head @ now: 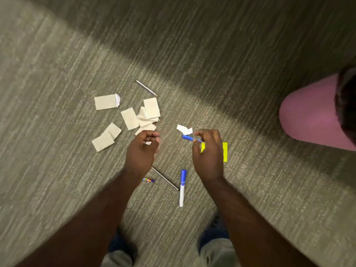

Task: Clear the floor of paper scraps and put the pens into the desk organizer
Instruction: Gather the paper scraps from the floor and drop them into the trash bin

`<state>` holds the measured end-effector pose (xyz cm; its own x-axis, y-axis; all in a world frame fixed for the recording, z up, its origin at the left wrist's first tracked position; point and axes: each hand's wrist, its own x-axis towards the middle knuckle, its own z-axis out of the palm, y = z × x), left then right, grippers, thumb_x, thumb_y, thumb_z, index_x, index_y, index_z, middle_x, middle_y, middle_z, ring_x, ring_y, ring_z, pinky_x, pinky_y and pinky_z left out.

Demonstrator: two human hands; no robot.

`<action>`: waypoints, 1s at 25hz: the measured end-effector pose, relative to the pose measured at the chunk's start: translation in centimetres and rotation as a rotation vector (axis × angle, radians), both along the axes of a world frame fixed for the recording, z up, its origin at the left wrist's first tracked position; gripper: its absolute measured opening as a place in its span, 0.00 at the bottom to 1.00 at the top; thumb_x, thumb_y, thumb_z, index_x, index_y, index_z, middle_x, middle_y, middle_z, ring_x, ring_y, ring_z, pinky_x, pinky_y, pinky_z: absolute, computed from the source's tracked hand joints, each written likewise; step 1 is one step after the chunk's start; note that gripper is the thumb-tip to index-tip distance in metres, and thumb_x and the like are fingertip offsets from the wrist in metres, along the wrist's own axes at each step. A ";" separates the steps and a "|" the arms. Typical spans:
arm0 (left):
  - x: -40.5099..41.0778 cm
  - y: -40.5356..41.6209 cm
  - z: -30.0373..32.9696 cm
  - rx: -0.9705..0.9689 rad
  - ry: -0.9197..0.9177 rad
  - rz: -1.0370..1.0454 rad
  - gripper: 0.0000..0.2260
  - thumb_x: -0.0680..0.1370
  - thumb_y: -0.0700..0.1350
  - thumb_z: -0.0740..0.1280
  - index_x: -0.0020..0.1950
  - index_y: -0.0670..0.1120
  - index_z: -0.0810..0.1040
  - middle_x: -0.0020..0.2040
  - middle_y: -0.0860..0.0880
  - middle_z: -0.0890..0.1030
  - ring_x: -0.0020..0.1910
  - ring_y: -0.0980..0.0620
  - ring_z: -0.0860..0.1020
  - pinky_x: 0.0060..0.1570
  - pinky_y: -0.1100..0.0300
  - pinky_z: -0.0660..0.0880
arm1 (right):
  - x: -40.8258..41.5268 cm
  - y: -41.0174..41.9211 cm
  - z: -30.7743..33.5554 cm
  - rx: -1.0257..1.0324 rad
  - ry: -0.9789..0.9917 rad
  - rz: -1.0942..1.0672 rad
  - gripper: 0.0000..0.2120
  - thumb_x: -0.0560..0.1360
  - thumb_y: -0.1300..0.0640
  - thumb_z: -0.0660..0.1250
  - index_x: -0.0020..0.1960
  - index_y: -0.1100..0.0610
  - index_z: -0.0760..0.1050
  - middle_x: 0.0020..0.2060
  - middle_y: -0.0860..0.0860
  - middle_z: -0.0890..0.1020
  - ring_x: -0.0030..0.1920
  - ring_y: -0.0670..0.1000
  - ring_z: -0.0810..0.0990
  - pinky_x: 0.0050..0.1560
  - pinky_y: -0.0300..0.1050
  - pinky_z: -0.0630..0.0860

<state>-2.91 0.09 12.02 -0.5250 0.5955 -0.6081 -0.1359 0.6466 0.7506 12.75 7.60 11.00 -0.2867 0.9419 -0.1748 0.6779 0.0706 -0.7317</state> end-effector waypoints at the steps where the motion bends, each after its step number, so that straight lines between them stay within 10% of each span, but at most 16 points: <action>1: -0.8 -0.9 -1.4 -0.001 0.010 0.000 0.03 0.73 0.45 0.67 0.44 0.52 0.77 0.40 0.51 0.78 0.34 0.54 0.74 0.36 0.59 0.71 | -1.0 -0.1 -1.5 -0.003 -0.018 0.015 0.11 0.70 0.64 0.64 0.51 0.55 0.75 0.48 0.54 0.76 0.50 0.56 0.77 0.52 0.55 0.75; 18: -2.4 -1.6 -14.8 -0.333 0.593 -0.103 0.34 0.65 0.50 0.77 0.65 0.45 0.66 0.62 0.43 0.69 0.62 0.42 0.67 0.59 0.48 0.67 | -3.7 3.1 -15.0 -0.080 -0.249 0.278 0.07 0.69 0.65 0.68 0.46 0.59 0.73 0.40 0.53 0.76 0.43 0.57 0.76 0.44 0.47 0.69; 25: -3.8 -1.0 -16.0 -0.351 0.542 -0.131 0.15 0.69 0.52 0.73 0.51 0.47 0.76 0.52 0.45 0.77 0.54 0.44 0.72 0.49 0.54 0.65 | -8.7 3.0 -13.5 -0.060 -0.055 0.194 0.05 0.73 0.58 0.69 0.46 0.59 0.79 0.46 0.55 0.74 0.45 0.54 0.75 0.47 0.43 0.71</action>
